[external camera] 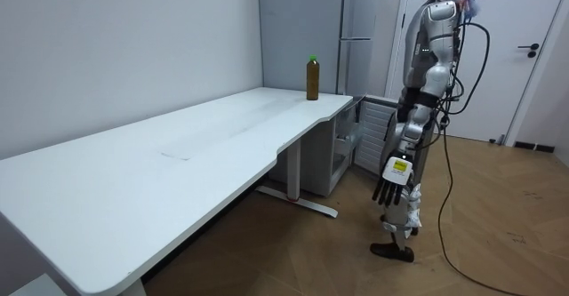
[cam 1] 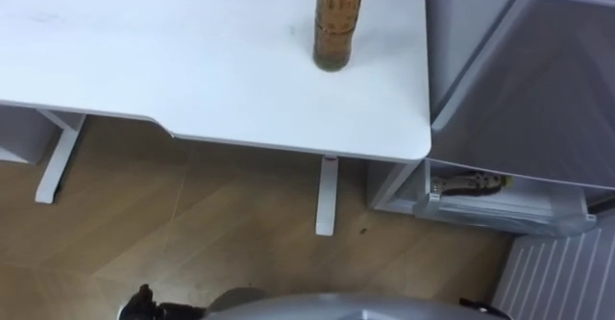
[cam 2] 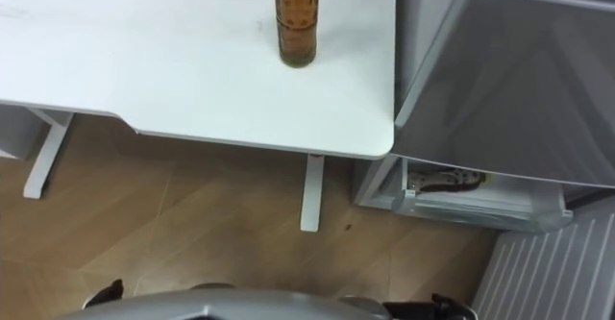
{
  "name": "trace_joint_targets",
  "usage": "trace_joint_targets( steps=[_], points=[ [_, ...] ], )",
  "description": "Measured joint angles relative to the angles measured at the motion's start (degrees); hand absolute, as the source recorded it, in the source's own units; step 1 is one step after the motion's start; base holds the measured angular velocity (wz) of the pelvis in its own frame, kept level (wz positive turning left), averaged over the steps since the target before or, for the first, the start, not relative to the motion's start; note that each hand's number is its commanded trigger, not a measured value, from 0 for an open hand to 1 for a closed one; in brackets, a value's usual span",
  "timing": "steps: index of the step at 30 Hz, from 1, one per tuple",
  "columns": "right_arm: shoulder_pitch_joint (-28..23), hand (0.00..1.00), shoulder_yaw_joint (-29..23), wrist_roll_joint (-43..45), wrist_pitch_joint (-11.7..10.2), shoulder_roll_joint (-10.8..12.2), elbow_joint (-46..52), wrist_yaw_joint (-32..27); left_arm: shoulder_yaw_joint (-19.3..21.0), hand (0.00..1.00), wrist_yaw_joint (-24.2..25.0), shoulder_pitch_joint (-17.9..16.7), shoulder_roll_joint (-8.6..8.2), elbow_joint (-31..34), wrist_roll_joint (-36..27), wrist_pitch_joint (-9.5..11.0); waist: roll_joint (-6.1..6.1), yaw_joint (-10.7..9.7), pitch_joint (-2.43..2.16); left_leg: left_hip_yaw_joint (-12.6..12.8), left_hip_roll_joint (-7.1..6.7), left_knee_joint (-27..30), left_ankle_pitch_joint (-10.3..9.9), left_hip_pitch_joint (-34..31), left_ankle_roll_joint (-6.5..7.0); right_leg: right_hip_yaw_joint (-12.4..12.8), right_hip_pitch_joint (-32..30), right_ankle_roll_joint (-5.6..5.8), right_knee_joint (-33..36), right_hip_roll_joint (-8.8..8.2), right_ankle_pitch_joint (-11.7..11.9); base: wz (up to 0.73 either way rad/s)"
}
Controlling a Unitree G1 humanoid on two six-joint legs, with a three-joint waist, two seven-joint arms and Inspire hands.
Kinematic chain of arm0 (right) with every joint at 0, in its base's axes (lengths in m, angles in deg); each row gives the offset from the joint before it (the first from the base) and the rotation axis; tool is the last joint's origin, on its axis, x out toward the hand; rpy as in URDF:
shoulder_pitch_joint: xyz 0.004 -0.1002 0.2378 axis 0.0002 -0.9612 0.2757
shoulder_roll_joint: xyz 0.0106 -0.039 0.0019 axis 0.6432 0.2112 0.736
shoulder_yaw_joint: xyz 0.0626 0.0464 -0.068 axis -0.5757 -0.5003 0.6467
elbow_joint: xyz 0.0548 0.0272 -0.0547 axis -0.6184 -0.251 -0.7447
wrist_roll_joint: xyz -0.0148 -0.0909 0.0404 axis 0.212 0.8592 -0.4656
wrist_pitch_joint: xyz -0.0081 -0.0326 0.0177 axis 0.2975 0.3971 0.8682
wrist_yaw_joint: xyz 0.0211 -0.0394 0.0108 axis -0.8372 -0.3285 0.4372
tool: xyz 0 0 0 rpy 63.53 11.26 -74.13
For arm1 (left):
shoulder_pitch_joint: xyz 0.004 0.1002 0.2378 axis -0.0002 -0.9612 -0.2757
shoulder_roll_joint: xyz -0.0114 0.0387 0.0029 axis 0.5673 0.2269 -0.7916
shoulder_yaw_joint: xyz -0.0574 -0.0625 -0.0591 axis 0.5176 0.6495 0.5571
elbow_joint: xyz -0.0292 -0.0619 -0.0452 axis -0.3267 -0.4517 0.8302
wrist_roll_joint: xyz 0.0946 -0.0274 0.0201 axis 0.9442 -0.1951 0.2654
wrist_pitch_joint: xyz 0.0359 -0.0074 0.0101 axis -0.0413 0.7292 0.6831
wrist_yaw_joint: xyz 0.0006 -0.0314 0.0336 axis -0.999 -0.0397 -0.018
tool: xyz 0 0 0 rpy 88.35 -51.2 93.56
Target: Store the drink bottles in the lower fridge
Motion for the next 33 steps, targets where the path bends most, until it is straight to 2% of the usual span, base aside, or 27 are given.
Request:
trace_joint_targets(
  steps=[4, 7, 12, 16, 18, 19, 20, 25, 26, 28, 31, 33],
  points=[
    [0.0, 0.0, -0.2, 0.4, 0.0, 0.2, -0.1, -0.1, 0.5, 0.0, -0.2, 0.1, -0.25, 0.0, -3.9, 0.1, 0.1, -0.5, 0.1, 0.0, 0.04, 0.0, 0.0, 0.3, -0.01, 0.1, 0.4, 0.03, -0.4, 0.09, 0.1, 0.0],
    [-0.2, 0.0, -0.7, 0.5, 0.1, 0.2, -0.2, -0.1, 3.0, 0.0, -0.6, -0.4, -0.57, -0.1, -9.4, 0.3, 0.22, -0.7, 0.24, 0.0, 0.04, -0.5, 0.0, 1.2, -0.03, 0.1, 1.0, 0.04, -0.4, 0.11, 0.1, -0.01],
    [-0.7, 0.0, -3.3, 0.4, 0.7, 0.4, -0.5, 0.0, 11.3, 0.0, -6.2, -0.2, -2.11, 0.2, -17.6, 1.4, 0.4, -0.3, 0.27, 0.1, 0.0, -1.2, 0.0, 3.2, -0.03, 1.0, 2.3, 0.05, -0.4, 0.15, 0.1, -0.03],
    [-0.5, 0.0, -5.1, 1.6, 0.7, 0.4, -0.5, -0.5, 15.7, 0.0, -12.8, 0.1, -2.5, 2.9, -24.3, 1.5, 0.68, -0.3, 0.16, -0.2, -0.02, -1.2, 0.0, 3.6, -0.03, 0.7, 2.7, 0.05, -0.4, 0.15, 0.1, 0.01],
    [-0.8, 0.0, -7.8, 3.4, 0.6, 0.5, -0.4, -1.0, 19.8, 0.0, -17.7, 0.2, -2.66, 8.6, -25.1, 1.6, 0.77, 0.5, -0.01, -0.2, 0.01, -1.3, 0.0, 4.5, -0.03, 0.9, 3.1, 0.05, -0.3, 0.22, 0.1, 0.0],
    [-0.8, 0.0, -8.1, 3.5, 0.6, 0.5, -0.3, -1.3, 20.4, 0.0, -19.1, 0.3, -2.63, 10.4, -25.2, 2.1, 0.77, 0.7, -0.01, -0.1, 0.02, -1.5, 0.0, 4.5, -0.07, 0.9, 3.1, 0.05, -0.3, 0.22, 0.1, -0.08],
    [-0.7, 0.0, -8.4, 3.5, 0.5, 0.4, 0.0, -1.5, 21.1, 0.0, -22.1, 0.3, -2.61, 14.0, -25.2, 3.5, 0.79, 1.0, -0.01, 0.0, -0.01, -1.7, 0.1, 4.6, -0.15, 1.0, 3.0, 0.05, -0.4, 0.21, 0.1, -0.06],
    [-1.0, 0.0, -8.3, 3.5, -0.1, 0.5, 0.3, -1.8, 21.1, 0.0, -32.8, 0.0, -2.57, 29.0, -24.5, 6.9, 0.87, 0.8, -0.24, -0.2, -0.06, -1.7, 0.1, 4.3, -0.17, 0.9, 3.2, 0.05, -0.5, 0.24, 0.1, 0.01],
    [-1.2, 0.0, -8.4, 3.5, -0.2, 0.5, 0.4, -2.1, 21.0, 0.0, -35.3, -0.1, -2.59, 32.2, -23.9, 7.9, 0.85, 1.0, -0.41, -0.2, -0.04, -1.7, 0.1, 4.2, -0.17, 0.8, 3.0, 0.05, -0.4, 0.25, 0.1, 0.0],
    [-1.2, 0.0, -8.4, 4.6, -0.3, 0.5, 0.6, -2.5, 20.7, 0.0, -38.1, -0.3, -2.8, 36.7, -20.6, 9.0, 0.79, 1.0, -0.57, -0.2, -0.04, -1.7, 0.1, 4.1, -0.17, 0.9, 2.9, 0.05, -0.4, 0.26, 0.1, -0.02],
    [-1.4, 0.0, -8.9, 5.9, -2.1, 0.9, 0.6, -2.5, 20.5, 0.0, -41.4, -0.6, -3.23, 45.7, -13.4, 10.2, 0.77, 0.9, -0.58, -0.6, -0.12, -1.6, 0.1, 4.6, -0.17, 0.8, 3.1, 0.04, -0.6, 0.27, 0.1, 0.03],
    [-2.3, 0.0, -9.0, 5.9, -3.7, 0.9, 0.5, -2.4, 19.7, 0.0, -42.1, -0.6, -2.85, 52.8, -9.3, 12.4, 0.99, 0.9, -0.57, -1.1, -0.24, -1.6, 0.1, 5.1, -0.17, 0.8, 3.7, 0.04, -0.6, 0.24, 0.1, 0.1]
  ],
)
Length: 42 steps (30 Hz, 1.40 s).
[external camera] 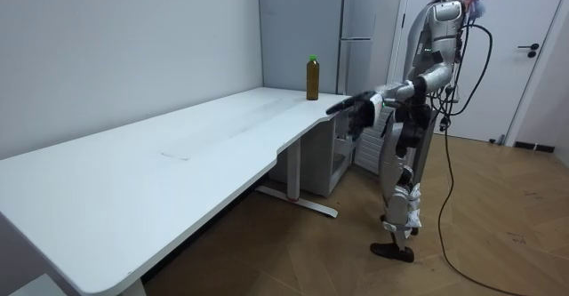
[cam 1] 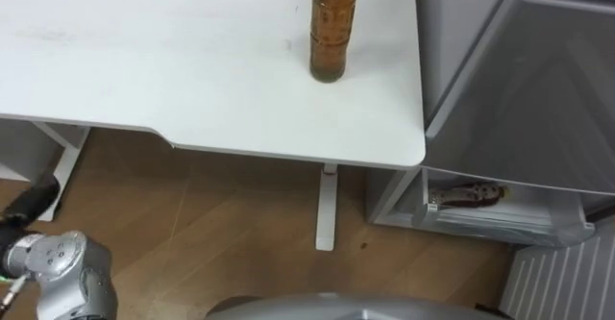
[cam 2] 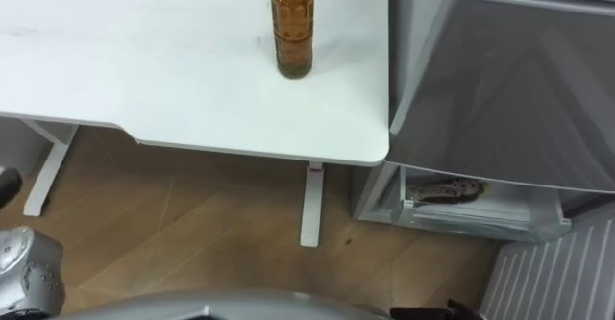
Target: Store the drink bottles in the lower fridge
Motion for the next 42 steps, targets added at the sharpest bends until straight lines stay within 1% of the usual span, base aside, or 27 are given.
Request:
trace_joint_targets(
  steps=[1, 2, 3, 5, 6, 7, 9, 10, 12, 13, 15, 16, 18, 19, 20, 21, 23, 24, 28, 29, 31, 33, 35, 37, 39, 40, 42],
  points=[
    [0.0, 0.0, 0.0, 0.1, -0.3, 0.0, 0.0, 0.0, 0.0, 0.0, 0.0, 0.0, 0.06, 1.6, 0.6, 0.4, 0.14, 0.0, -0.03, -0.1, -0.03, 0.0, 0.0, 0.1, 0.0, 0.0, 0.2, 0.0, 0.0, -0.01, 0.0, 0.04],
    [0.1, 0.0, 0.1, 0.1, -0.8, 0.1, -0.3, 0.0, -0.2, 0.0, 0.0, 0.0, 0.15, 4.5, 1.2, 1.1, 0.42, 0.0, 0.01, -0.1, -0.04, -0.3, 0.0, 0.4, 0.0, 0.0, 0.2, 0.01, 0.1, -0.02, 0.0, 0.0],
    [0.2, 0.0, 0.2, 0.1, -0.9, 0.1, -0.3, 0.4, -0.6, 0.0, 0.2, 0.1, 0.23, 7.4, 1.2, 1.2, 0.68, 0.0, 0.06, -0.1, -0.04, -0.3, 0.0, 0.4, 0.0, 0.1, 0.2, 0.01, 0.1, -0.02, 0.0, -0.03],
    [0.2, 0.0, 0.2, 0.2, -0.9, 0.1, -0.4, 1.1, -1.3, 0.0, 1.2, 0.1, 0.5, 10.3, 1.2, 1.5, 0.69, -0.1, 0.02, -0.2, -0.07, -0.4, 0.0, 0.4, 0.0, 0.1, 0.1, 0.01, 0.1, -0.01, 0.0, 0.0],
    [0.0, 0.0, 0.2, 0.0, -0.9, 0.1, -0.4, 1.5, -2.0, 0.0, 2.3, 0.1, 0.51, 11.7, 1.6, 1.5, 0.9, -0.1, 0.05, -0.3, -0.06, -0.4, 0.0, 0.3, 0.0, 0.0, 0.1, 0.01, 0.0, -0.01, 0.0, 0.03],
    [-0.1, 0.0, 0.2, -0.1, -0.9, 0.2, -0.4, 1.6, -2.5, 0.0, 2.9, 0.1, 0.49, 12.6, 2.3, 1.5, 0.84, -0.1, 0.09, -0.4, -0.06, -0.3, 0.0, 0.1, 0.0, 0.0, 0.1, 0.01, 0.0, -0.01, 0.0, 0.06],
    [0.0, 0.0, 0.2, -0.2, -0.9, 0.8, -0.4, 2.0, -4.0, 0.0, 6.0, 0.1, 0.47, 16.5, 4.6, 1.5, 0.47, -0.2, 0.34, -0.7, -0.02, -0.2, 0.0, -0.4, -0.01, -0.2, -0.2, 0.01, -0.1, 0.05, 0.0, 0.06],
    [0.1, 0.0, 0.2, -0.3, -0.9, 0.8, -0.4, 2.2, -4.6, 0.0, 6.7, 0.1, 0.48, 17.5, 4.9, 1.5, 0.39, -0.3, 0.36, -0.8, -0.02, -0.2, 0.0, -0.6, -0.01, -0.2, -0.4, 0.01, 0.0, 0.06, 0.0, 0.03],
    [0.3, 0.0, 0.3, -0.6, -0.9, 1.0, -0.6, 3.1, -7.5, 0.0, 9.9, 0.1, 0.37, 21.3, 5.7, 1.5, 0.05, -0.3, 0.37, -1.1, -0.11, 0.0, 0.0, -1.1, 0.0, -0.1, -0.5, 0.01, -0.1, 0.06, 0.0, 0.02],
    [0.4, 0.0, 0.2, -0.6, -0.9, 1.0, -0.7, 3.2, -8.3, 0.0, 10.8, 0.1, 0.35, 22.0, 6.1, 1.5, -0.03, -0.3, 0.41, -1.1, -0.13, 0.0, 0.0, -1.1, 0.0, -0.1, -0.6, 0.01, -0.1, 0.04, 0.0, 0.0],
    [0.7, 0.0, 0.5, -0.6, -0.8, 1.1, -0.8, 3.5, -11.3, 0.0, 14.3, 0.1, 0.33, 24.6, 6.7, 1.0, -0.18, -0.6, 0.39, -1.1, -0.33, 0.0, 0.0, -1.2, 0.01, 0.0, -0.5, 0.01, -0.7, -0.04, 0.0, 0.0],
    [0.8, 0.0, 0.7, -0.6, -0.8, 1.1, -0.8, 3.6, -12.1, 0.0, 15.1, 0.1, 0.32, 25.2, 6.7, 0.9, -0.27, -0.9, 0.41, -1.1, -0.37, 0.0, 0.0, -1.2, 0.02, -0.1, -0.4, 0.02, -0.8, -0.07, 0.0, 0.0],
    [1.9, 0.0, 2.7, -0.7, -0.8, 1.2, -0.9, 3.6, -15.4, 0.0, 18.6, 0.2, 0.35, 25.3, 6.6, 0.8, -0.43, -1.8, 0.59, -1.2, -0.39, -0.1, 0.0, -1.2, 0.06, -0.2, 0.2, 0.02, -0.9, -0.07, 0.0, 0.02],
    [2.1, 0.0, 3.4, -0.7, -0.8, 1.2, -1.0, 3.6, -16.4, 0.0, 19.5, 0.2, 0.33, 25.1, 6.5, 0.6, -0.46, -1.9, 0.59, -1.2, -0.39, -0.1, 0.0, -1.1, 0.06, -0.2, 0.2, 0.02, -0.9, -0.07, 0.0, 0.0],
    [2.6, 0.0, 4.8, -0.7, -1.0, 1.2, -0.9, 3.6, -18.4, 0.0, 21.5, 0.2, 0.29, 24.7, 6.5, 0.1, -0.63, -1.9, 0.68, -1.1, -0.38, -0.1, 0.0, -1.1, 0.06, -0.1, 0.2, 0.02, -0.9, -0.07, 0.0, 0.0],
    [2.9, 0.0, 5.6, -0.7, -1.3, 1.2, -0.9, 3.6, -20.4, 0.0, 23.7, 0.2, 0.3, 24.5, 6.5, -0.1, -0.91, -1.9, 0.89, -1.1, -0.38, 0.0, 0.0, -1.0, 0.05, 0.0, 0.0, 0.02, -0.9, -0.07, 0.0, 0.0],
    [3.3, 0.0, 7.0, -0.6, -1.5, 1.2, -1.0, 3.6, -22.5, 0.0, 26.2, 0.2, 0.28, 24.2, 6.5, -0.1, -1.31, -1.9, 1.21, -1.1, -0.34, 0.1, 0.0, -1.2, 0.05, 0.0, -0.2, 0.02, -0.9, -0.05, 0.0, -0.02],
    [3.5, 0.0, 7.3, -0.7, -1.5, 1.2, -1.0, 3.7, -23.3, 0.0, 27.6, 0.2, 0.27, 23.9, 6.5, -0.2, -1.45, -1.9, 1.21, -1.0, -0.33, 0.1, 0.0, -1.2, 0.05, 0.1, -0.4, 0.02, -0.9, -0.04, 0.0, -0.04],
    [4.0, 0.0, 8.8, -0.7, -1.6, 1.2, -1.0, 3.7, -25.7, 0.0, 31.2, 0.2, 0.35, 23.6, 6.5, -0.2, -1.6, -2.2, 1.12, -1.2, -0.35, 0.0, 0.0, -1.4, 0.05, 0.1, -0.6, 0.02, -0.9, -0.03, 0.0, 0.0],
    [4.1, 0.0, 9.1, -0.7, -1.7, 1.2, -1.0, 3.8, -26.3, 0.0, 32.7, 0.2, 0.34, 23.6, 6.4, -0.3, -1.67, -2.4, 1.01, -1.2, -0.34, 0.0, 0.0, -1.4, 0.05, 0.1, -0.5, 0.02, -0.9, -0.03, 0.0, 0.0],
    [4.1, 0.0, 9.1, -0.6, -1.8, 1.2, -1.0, 4.0, -27.2, 0.0, 35.2, 0.2, 0.33, 23.6, 5.8, -0.5, -1.67, -2.5, 0.97, -1.2, -0.35, 0.1, 0.0, -1.4, 0.05, 0.0, -0.4, 0.02, -0.9, -0.04, 0.0, 0.0],
    [4.2, 0.0, 9.1, -0.6, -1.8, 1.1, -1.1, 5.0, -27.8, 0.0, 38.0, 0.1, 0.34, 23.4, 4.3, -1.8, -1.57, -2.7, 0.88, -1.2, -0.35, 0.1, 0.0, -1.2, 0.05, 0.0, -0.5, 0.02, -0.9, -0.06, 0.0, 0.0],
    [4.6, 0.0, 9.1, -0.7, -1.8, 1.1, -1.4, 5.1, -27.9, 0.0, 39.4, 0.1, 0.34, 23.1, 4.2, -2.7, -1.5, -3.2, 0.84, -1.1, -0.34, 0.1, 0.0, -1.2, 0.05, 0.0, -0.5, 0.02, -0.9, -0.06, 0.0, 0.0],
    [5.0, 0.0, 9.0, -0.6, -1.8, 1.1, -2.4, 5.5, -28.4, 0.0, 40.5, 0.1, 0.37, 22.3, 4.3, -3.1, -1.42, -3.5, 0.79, -1.0, -0.31, 0.1, 0.0, -1.2, 0.05, -0.1, -0.5, 0.02, -0.9, -0.04, 0.0, 0.0],
    [5.0, 0.0, 8.8, -0.6, -1.7, 1.1, -2.6, 5.6, -29.2, 0.0, 42.3, 0.0, 0.31, 21.6, 4.3, -4.4, -1.33, -3.5, 0.74, -1.0, -0.27, 0.0, 0.0, -1.3, 0.05, 0.0, -0.4, 0.02, -0.9, 0.0, 0.0, -0.02],
    [5.0, 0.0, 8.7, -0.6, -1.7, 1.1, -2.6, 5.6, -29.4, 0.0, 42.6, 0.0, 0.33, 21.4, 4.3, -4.6, -1.31, -3.5, 0.73, -0.9, -0.25, 0.0, 0.0, -1.3, 0.05, 0.0, -0.5, 0.02, -0.9, 0.0, 0.0, -0.05],
    [5.0, 0.0, 8.5, -0.6, -1.3, 0.9, -2.5, 5.9, -29.9, 0.0, 43.8, -0.2, 0.32, 21.2, 4.2, -5.5, -1.02, -3.5, 0.5, -0.8, -0.21, 0.1, 0.0, -1.7, 0.05, 0.0, -0.8, 0.01, -0.8, 0.03, 0.0, -0.02]
  ],
)
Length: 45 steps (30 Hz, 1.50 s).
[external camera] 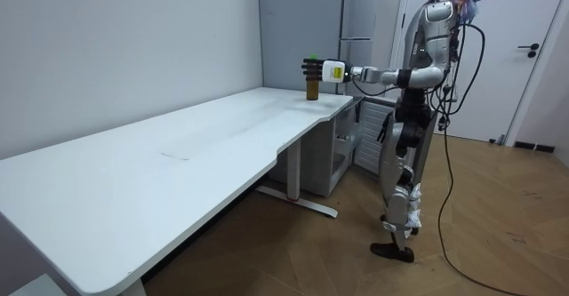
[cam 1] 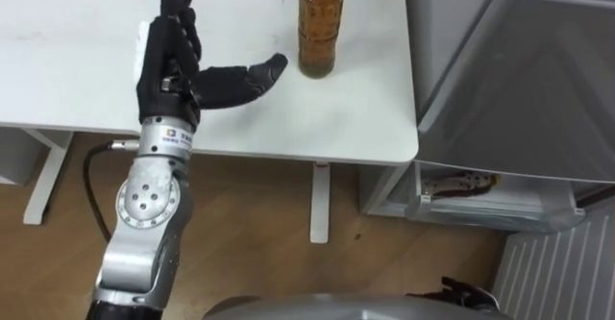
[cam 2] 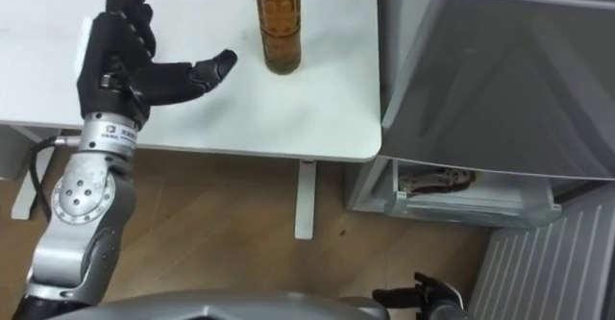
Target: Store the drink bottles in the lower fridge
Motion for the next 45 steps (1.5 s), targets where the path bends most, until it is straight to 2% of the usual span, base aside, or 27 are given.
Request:
trace_joint_targets(
  steps=[3, 7, 15, 17, 28, 32, 35, 39, 45],
  points=[
    [-0.1, 0.0, 0.0, 0.0, 0.1, -0.3, 0.0, 0.1, -0.1, 0.0, 1.4, 0.0, -0.01, 0.0, 0.0, -0.9, 0.37, -0.3, -0.25, 0.2, 0.01, 0.2, 0.0, -0.3, 0.0, 0.1, -0.3, 0.0, 0.0, -0.01, 0.0, 0.0],
    [0.0, 0.0, 0.0, 0.0, 0.1, -0.3, -0.2, 0.2, -0.1, 0.0, 2.3, 0.0, -0.01, -0.3, -1.1, -0.9, 0.34, -0.1, -0.23, 0.3, 0.0, 0.2, 0.0, 0.0, -0.01, 0.2, -0.1, 0.0, 0.0, -0.02, 0.0, 0.0],
    [0.2, 0.0, 0.5, 0.0, 0.4, -0.2, -0.6, 0.2, 0.0, 0.0, 2.0, 0.0, -0.01, -5.0, -1.2, -1.0, 0.07, -0.4, 0.18, 0.4, 0.03, 0.2, 0.0, 0.6, -0.01, 1.3, 0.2, 0.0, 0.0, 0.03, 0.0, -0.02],
    [0.3, 0.0, 0.5, 0.0, 0.5, -0.1, -0.5, 0.2, 0.0, 0.0, 1.9, 0.0, -0.17, -5.2, -2.1, -1.0, -0.31, -0.6, 0.4, 0.4, 0.06, -0.1, 0.0, 0.6, 0.0, 1.3, 0.2, -0.01, 0.1, 0.05, 0.0, 0.0],
    [1.1, 0.0, 0.6, 0.1, 0.5, 0.9, -0.5, -0.5, 0.0, 0.0, 1.4, 0.1, -0.22, -5.4, -2.2, -1.0, -1.08, -1.8, 0.67, 0.6, 0.15, -0.2, 0.0, 0.6, -0.04, 1.8, -0.3, -0.02, 0.0, 0.17, 0.0, -0.02],
    [1.3, 0.0, 0.6, 0.3, 0.5, 0.9, -0.6, -0.4, 0.0, 0.0, 1.4, 1.4, -0.18, -7.1, -2.1, -1.1, -1.08, -2.1, 0.65, 0.7, 0.07, -0.2, 0.0, 0.7, -0.04, 2.2, -0.4, -0.02, 0.0, 0.11, 0.0, -0.02],
    [1.3, 0.0, 0.5, 0.2, 0.5, 0.9, -0.6, -0.4, -0.1, 0.0, 1.4, 1.9, -0.25, -8.4, -2.2, -1.2, -0.88, -3.1, 0.57, 0.7, 0.07, -0.2, 0.0, 0.8, -0.04, 2.2, -0.3, -0.02, 0.0, 0.13, 0.0, 0.0],
    [1.3, 0.0, 0.6, 0.2, 0.5, 0.9, -0.5, -0.5, -0.1, 0.0, 1.0, 4.5, -1.12, -11.4, -4.6, -1.2, -0.66, -3.1, 0.59, 1.6, 0.32, -0.3, 0.0, 1.6, -0.06, 2.7, 0.1, -0.02, 0.0, 0.28, 0.0, -0.1],
    [1.2, 0.0, 0.6, 0.2, 0.2, 0.8, -0.5, -0.5, -0.1, 0.0, 0.8, 5.2, -1.25, -12.0, -6.4, -1.1, -0.48, -3.5, 0.6, 2.0, 0.48, -0.7, 0.0, 2.3, -0.06, 3.3, 0.3, -0.21, 0.1, 0.38, 0.1, -0.07]
  ],
)
